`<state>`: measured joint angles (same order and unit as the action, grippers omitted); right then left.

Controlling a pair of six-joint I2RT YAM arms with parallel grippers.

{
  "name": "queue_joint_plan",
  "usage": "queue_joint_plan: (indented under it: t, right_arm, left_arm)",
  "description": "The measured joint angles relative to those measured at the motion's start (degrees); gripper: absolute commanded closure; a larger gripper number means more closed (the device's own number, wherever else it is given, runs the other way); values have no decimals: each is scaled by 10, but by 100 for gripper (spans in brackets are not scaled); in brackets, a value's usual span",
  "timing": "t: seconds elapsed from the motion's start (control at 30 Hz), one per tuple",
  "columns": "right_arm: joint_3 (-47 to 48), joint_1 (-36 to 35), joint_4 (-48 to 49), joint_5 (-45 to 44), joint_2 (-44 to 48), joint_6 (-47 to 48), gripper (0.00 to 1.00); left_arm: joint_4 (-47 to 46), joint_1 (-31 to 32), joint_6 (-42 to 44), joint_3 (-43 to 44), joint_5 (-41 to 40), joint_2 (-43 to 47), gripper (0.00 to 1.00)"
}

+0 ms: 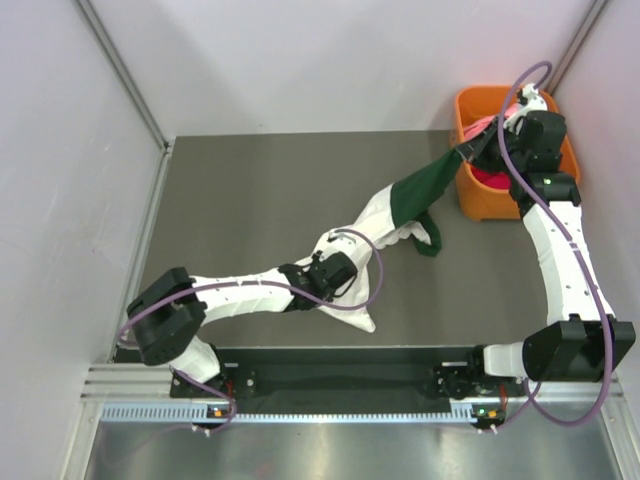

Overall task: Fold and stack the t-shirts
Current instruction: Flatten the tshirt out

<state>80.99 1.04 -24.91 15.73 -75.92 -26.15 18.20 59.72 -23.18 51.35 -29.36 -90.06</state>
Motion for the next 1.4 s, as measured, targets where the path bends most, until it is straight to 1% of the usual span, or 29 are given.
queue_joint_plan:
  t: [0.1, 0.13, 0.2, 0.23, 0.33, 0.5, 0.6, 0.7, 0.83, 1.0, 1.07, 1.13, 1.17, 1.23, 1.27, 1.3, 1.4]
  right_arm:
    - [0, 0, 0, 0, 0, 0, 100]
    - [0, 0, 0, 0, 0, 0, 100]
    - [0, 0, 0, 0, 0, 0, 100]
    - [0, 0, 0, 0, 0, 0, 100]
    - [0, 0, 0, 0, 0, -1, 100]
    - [0, 0, 0, 0, 0, -4, 100]
    - [0, 0, 0, 0, 0, -5, 100]
    - [0, 0, 0, 0, 0, -5, 100]
    - [-1, 0, 0, 1, 0, -5, 100]
    - [-8, 1, 1, 2, 0, -7, 100]
    - [-8, 2, 1, 2, 0, -7, 100]
    - [-8, 3, 2, 2, 0, -7, 100]
    - [-8, 3, 2, 2, 0, -7, 100]
    - [-8, 3, 2, 2, 0, -7, 100]
    - [-8, 3, 2, 2, 0, -7, 100]
    - [-8, 3, 2, 2, 0, -7, 100]
    - [-8, 3, 2, 2, 0, -7, 100]
  left_arm:
    - [0, 0, -8, -8, 6, 25, 67]
    - [0, 0, -10, -9, 8, 30, 67]
    - [-1, 0, -14, -10, 13, 31, 63]
    - [-1, 0, -16, -12, 17, 31, 57]
    - [-2, 0, -22, -22, 31, 32, 52]
    - [-3, 4, -19, -27, 60, 33, 51]
    - [0, 16, -12, -22, 62, 33, 52]
    - [14, 31, -9, 2, 44, 25, 55]
    - [32, 42, -10, 45, -4, -17, 58]
    - [54, 44, -18, 51, -48, -53, 58]
    - [65, 44, -25, 51, -67, -62, 61]
    - [75, 44, -30, 51, -85, -67, 68]
    - [78, 44, -33, 51, -91, -67, 77]
    - [82, 44, -38, 51, -99, -67, 87]
    - [83, 44, -39, 51, -101, -67, 97]
    - [85, 44, -42, 51, -104, -67, 100]
    - [89, 44, -45, 51, -106, -66, 100]
